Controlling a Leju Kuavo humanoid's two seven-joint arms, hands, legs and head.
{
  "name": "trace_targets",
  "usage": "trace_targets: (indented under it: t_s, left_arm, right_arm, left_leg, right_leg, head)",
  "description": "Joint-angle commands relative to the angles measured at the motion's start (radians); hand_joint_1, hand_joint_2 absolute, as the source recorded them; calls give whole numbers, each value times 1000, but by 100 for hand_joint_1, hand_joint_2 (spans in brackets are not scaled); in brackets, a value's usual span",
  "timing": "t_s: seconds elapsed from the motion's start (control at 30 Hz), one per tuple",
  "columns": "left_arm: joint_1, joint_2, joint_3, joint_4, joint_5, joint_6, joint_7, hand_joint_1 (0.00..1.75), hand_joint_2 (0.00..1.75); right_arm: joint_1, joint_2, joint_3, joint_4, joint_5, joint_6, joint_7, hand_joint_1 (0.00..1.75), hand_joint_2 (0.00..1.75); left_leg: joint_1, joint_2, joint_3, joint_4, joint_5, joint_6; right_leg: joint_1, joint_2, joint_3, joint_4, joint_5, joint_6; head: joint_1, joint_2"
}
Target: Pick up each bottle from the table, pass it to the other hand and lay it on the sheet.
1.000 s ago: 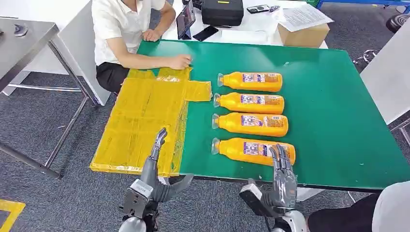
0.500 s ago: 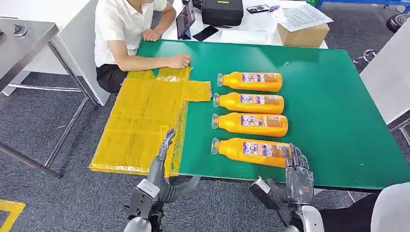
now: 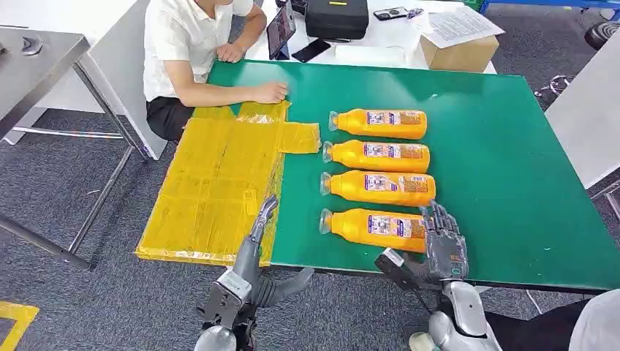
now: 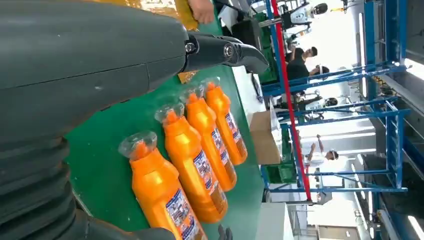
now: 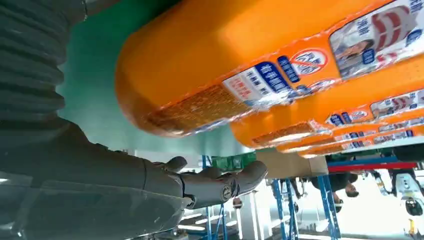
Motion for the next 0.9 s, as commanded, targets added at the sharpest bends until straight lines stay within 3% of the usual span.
trace_targets:
  t_s: [0.03, 0.33, 0.53, 0.9]
  left_arm:
    - [-37, 12, -19, 65, 7, 3, 7, 0, 175]
    - [-17, 26, -37, 40, 12, 9, 30, 0, 175]
    - [2, 44, -58, 6, -3, -1, 74, 0, 175]
    - [-26, 44, -94, 17, 5, -65, 118, 0, 175]
  right_arm:
    - [-64, 9, 36, 126, -9, 4, -5, 0, 175]
    - [-21, -16, 74, 113, -20, 57, 26, 0, 175]
    - [34, -54, 93, 65, -35, 177, 77, 0, 175]
    - [20, -96, 87, 92, -26, 239, 129, 0, 175]
  left_leg:
    - [1, 1, 3, -1, -1, -1]
    - [1, 0, 5, -2, -1, -2]
    - [1, -1, 4, -1, -1, -1]
    - [1, -4, 11, -1, -1, -2]
  right_leg:
    - [1, 1, 3, -1, 0, -1]
    - [1, 1, 6, -2, -1, -2]
    - [1, -1, 3, -1, -1, -1]
    - [1, -3, 11, -3, -1, -2]
  head:
    - [0, 0]
    - [0, 0]
    - [0, 0]
    - [0, 0]
